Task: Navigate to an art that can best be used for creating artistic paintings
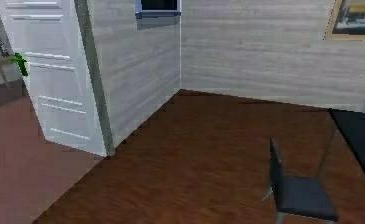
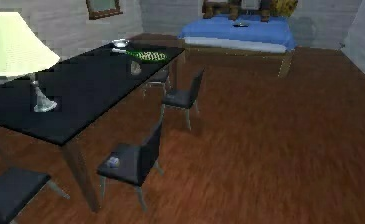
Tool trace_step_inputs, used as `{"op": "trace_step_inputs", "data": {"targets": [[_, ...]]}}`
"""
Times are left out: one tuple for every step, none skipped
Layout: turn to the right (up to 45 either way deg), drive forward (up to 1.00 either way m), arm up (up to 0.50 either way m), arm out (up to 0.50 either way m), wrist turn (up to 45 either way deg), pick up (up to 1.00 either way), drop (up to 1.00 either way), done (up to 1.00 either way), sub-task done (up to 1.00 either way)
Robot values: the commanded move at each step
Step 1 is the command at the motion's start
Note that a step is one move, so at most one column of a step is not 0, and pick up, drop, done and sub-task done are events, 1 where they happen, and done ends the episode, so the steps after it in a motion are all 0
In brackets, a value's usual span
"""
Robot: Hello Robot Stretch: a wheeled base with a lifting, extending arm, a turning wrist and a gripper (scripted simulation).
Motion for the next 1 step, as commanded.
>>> {"op": "trace_step_inputs", "data": {"targets": [[0.0,0.75,0.00,0.00,0.0,0.00,0.00,0.00,0.00]]}}
